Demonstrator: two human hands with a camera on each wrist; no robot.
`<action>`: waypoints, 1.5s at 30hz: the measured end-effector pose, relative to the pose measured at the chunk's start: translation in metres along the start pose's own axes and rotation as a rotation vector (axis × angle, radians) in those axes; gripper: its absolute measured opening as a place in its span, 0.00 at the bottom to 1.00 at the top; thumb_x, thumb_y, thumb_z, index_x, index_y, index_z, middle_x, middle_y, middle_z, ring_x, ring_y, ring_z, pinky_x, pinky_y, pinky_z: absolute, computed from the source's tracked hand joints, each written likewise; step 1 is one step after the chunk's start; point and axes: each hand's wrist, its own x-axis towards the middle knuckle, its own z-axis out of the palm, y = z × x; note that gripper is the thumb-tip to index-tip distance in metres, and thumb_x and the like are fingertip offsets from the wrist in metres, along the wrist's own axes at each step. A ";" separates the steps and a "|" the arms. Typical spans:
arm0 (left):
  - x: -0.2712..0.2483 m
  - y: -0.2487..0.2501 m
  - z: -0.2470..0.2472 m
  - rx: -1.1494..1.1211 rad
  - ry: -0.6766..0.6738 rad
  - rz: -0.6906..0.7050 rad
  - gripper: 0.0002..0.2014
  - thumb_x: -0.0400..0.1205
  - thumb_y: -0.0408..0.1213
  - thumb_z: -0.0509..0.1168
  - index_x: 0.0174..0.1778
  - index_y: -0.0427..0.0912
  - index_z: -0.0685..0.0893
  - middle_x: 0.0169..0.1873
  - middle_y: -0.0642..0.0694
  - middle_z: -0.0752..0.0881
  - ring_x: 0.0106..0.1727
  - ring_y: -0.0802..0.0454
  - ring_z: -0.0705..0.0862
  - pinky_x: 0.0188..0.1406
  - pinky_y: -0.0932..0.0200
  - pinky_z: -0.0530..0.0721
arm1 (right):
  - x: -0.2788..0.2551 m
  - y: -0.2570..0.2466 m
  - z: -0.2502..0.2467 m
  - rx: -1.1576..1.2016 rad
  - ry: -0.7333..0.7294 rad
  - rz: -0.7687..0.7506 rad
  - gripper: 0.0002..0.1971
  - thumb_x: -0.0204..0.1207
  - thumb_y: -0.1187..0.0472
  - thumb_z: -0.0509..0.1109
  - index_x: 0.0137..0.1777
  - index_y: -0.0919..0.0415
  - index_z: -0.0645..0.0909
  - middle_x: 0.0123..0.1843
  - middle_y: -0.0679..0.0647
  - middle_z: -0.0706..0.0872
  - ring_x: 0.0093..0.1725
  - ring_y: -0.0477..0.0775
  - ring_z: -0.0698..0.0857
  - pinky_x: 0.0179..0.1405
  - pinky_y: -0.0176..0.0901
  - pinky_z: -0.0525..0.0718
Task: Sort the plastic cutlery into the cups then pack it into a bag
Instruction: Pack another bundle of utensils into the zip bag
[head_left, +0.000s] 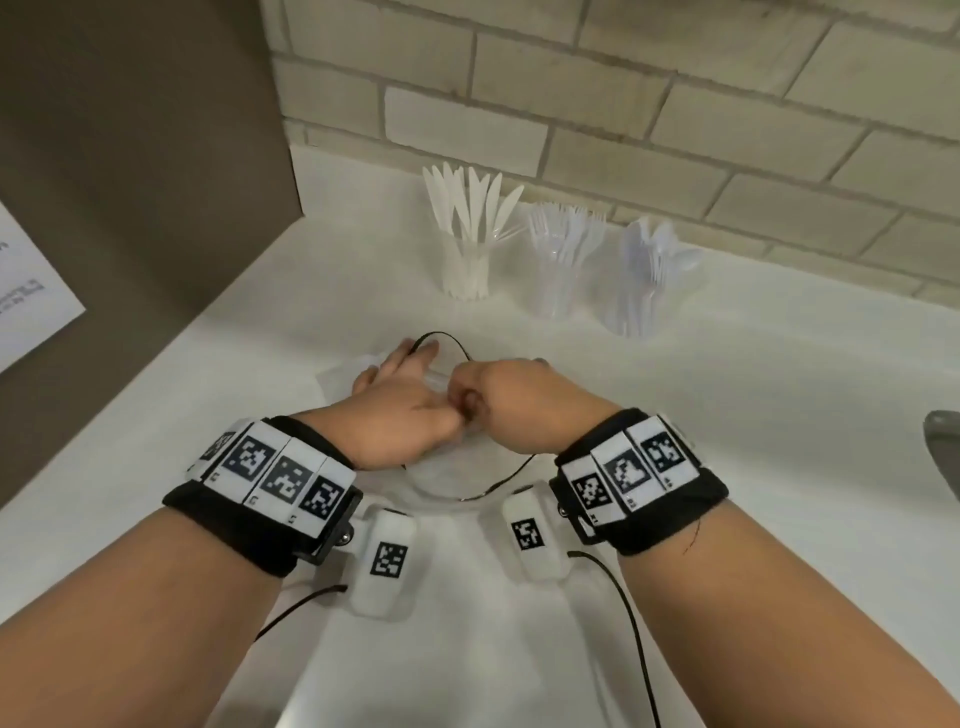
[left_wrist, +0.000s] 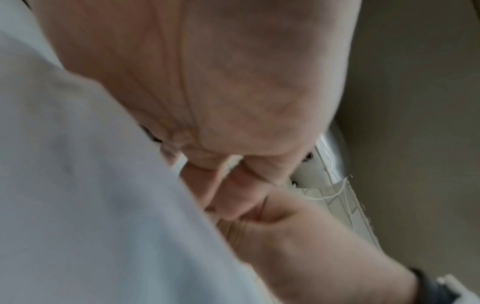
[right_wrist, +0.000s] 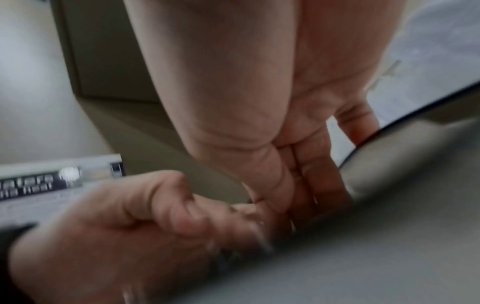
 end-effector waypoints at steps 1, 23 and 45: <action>-0.002 -0.003 0.000 0.000 0.030 -0.033 0.21 0.73 0.56 0.57 0.46 0.51 0.92 0.85 0.54 0.44 0.83 0.54 0.33 0.78 0.47 0.37 | 0.000 0.003 0.005 -0.080 -0.014 0.036 0.14 0.79 0.66 0.59 0.59 0.49 0.78 0.53 0.50 0.87 0.53 0.57 0.84 0.65 0.54 0.71; -0.002 -0.032 0.003 0.016 0.312 -0.023 0.22 0.68 0.24 0.73 0.54 0.44 0.75 0.83 0.52 0.58 0.68 0.46 0.78 0.43 0.68 0.66 | 0.014 0.014 0.037 -0.017 0.041 0.230 0.33 0.71 0.40 0.73 0.73 0.46 0.68 0.66 0.49 0.73 0.63 0.54 0.80 0.67 0.59 0.72; -0.009 -0.042 0.000 -0.070 0.297 -0.078 0.24 0.69 0.19 0.65 0.56 0.48 0.75 0.76 0.50 0.67 0.66 0.46 0.78 0.52 0.59 0.79 | 0.022 0.006 0.039 -0.087 0.051 0.169 0.18 0.74 0.43 0.69 0.59 0.52 0.79 0.50 0.49 0.74 0.58 0.55 0.78 0.62 0.56 0.69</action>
